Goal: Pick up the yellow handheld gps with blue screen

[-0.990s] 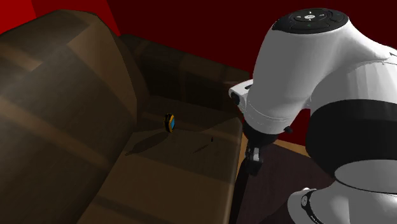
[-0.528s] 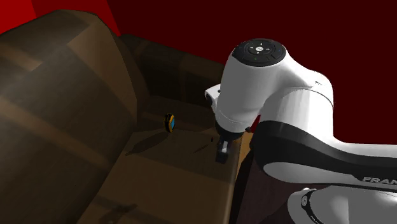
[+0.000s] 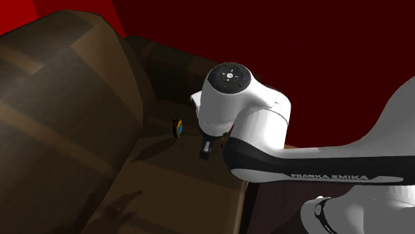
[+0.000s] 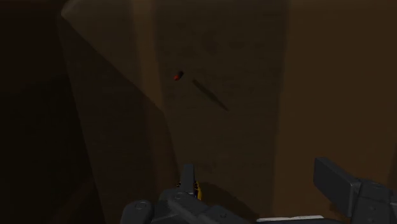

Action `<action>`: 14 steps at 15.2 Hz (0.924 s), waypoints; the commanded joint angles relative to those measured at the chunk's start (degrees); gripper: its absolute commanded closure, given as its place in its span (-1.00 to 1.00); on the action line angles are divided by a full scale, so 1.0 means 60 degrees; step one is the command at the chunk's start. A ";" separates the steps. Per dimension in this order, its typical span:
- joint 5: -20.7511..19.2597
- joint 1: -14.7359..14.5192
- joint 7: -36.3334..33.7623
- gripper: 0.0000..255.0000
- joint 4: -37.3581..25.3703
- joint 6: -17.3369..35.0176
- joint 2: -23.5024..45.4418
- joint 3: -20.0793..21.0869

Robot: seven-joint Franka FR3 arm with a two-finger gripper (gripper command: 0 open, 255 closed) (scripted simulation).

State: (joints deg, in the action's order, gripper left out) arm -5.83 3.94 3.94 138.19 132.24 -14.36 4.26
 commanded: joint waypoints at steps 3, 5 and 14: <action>-0.0799 0.0247 -0.0434 -1.00 -0.0761 0.1117 0.1294 0.0076; -0.1272 0.0339 -0.0734 -1.00 -0.1187 0.1595 0.1938 0.0090; -0.3516 0.0278 -0.2219 -1.00 -0.3760 0.2995 0.4777 -0.0334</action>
State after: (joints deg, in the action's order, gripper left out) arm -25.39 5.78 -8.40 117.55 149.31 12.32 2.76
